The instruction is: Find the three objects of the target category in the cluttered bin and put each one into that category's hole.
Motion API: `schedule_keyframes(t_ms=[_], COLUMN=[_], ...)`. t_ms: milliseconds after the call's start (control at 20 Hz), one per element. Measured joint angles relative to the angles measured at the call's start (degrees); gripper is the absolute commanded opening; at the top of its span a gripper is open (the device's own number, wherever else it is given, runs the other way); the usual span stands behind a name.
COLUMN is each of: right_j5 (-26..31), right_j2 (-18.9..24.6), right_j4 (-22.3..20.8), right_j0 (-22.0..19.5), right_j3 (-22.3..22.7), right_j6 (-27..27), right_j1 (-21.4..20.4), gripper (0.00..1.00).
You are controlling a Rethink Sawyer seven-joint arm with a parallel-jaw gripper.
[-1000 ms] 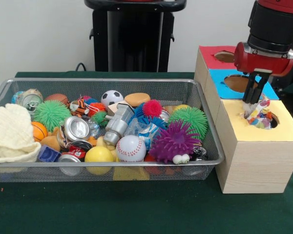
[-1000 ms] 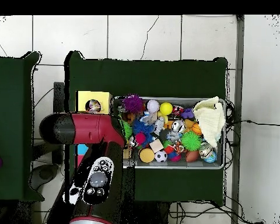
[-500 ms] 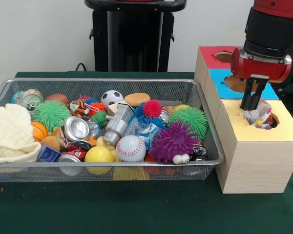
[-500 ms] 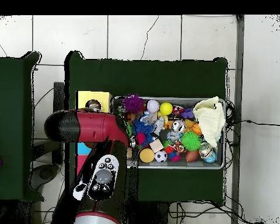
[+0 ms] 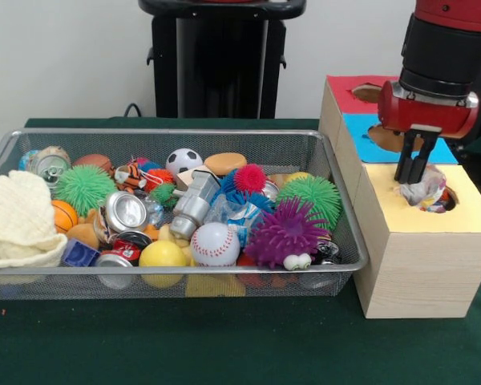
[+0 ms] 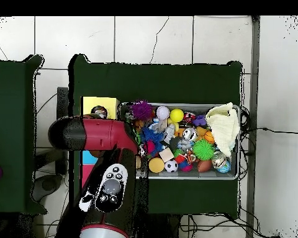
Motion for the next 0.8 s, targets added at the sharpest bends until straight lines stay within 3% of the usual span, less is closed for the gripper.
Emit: schedule_keyframes(t_ms=[800], right_j5=[0.0], right_j2=[0.3], right_j4=[0.0], right_j0=[-1.4], right_j3=[0.0], right_j6=[0.0], right_j1=[-0.2], gripper=[0.00])
